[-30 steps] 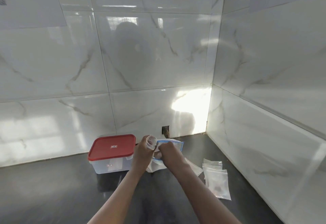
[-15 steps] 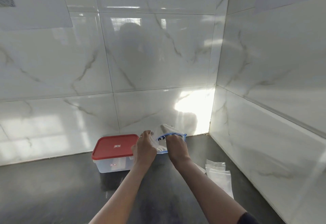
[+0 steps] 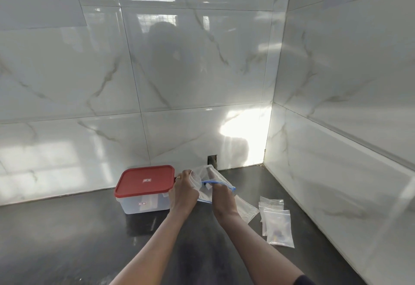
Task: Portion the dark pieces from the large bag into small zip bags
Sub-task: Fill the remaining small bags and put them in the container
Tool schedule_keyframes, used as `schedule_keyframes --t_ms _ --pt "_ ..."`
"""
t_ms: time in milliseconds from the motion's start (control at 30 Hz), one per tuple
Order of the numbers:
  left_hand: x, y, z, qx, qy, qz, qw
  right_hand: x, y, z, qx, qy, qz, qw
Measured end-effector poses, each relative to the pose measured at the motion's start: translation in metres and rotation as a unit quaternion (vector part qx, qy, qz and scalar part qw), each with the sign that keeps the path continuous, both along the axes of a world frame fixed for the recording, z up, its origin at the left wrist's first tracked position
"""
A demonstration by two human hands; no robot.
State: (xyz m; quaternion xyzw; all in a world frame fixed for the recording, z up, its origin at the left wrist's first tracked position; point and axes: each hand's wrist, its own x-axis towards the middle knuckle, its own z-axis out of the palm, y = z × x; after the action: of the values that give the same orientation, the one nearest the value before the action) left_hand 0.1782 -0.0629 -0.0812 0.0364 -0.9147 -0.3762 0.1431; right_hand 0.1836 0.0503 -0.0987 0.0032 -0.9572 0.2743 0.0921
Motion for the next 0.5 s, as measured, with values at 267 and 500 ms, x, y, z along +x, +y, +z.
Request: schedule_keyframes --t_ms 267,500 --pt "-0.002 0.000 -0.009 0.025 -0.012 0.009 1.000 0.009 -0.014 -0.020 0.146 0.018 0.059 0.987" --pt "-0.003 0.000 -0.002 -0.019 0.033 -0.008 0.999 0.035 -0.014 -0.025 0.373 -0.003 0.195 0.907"
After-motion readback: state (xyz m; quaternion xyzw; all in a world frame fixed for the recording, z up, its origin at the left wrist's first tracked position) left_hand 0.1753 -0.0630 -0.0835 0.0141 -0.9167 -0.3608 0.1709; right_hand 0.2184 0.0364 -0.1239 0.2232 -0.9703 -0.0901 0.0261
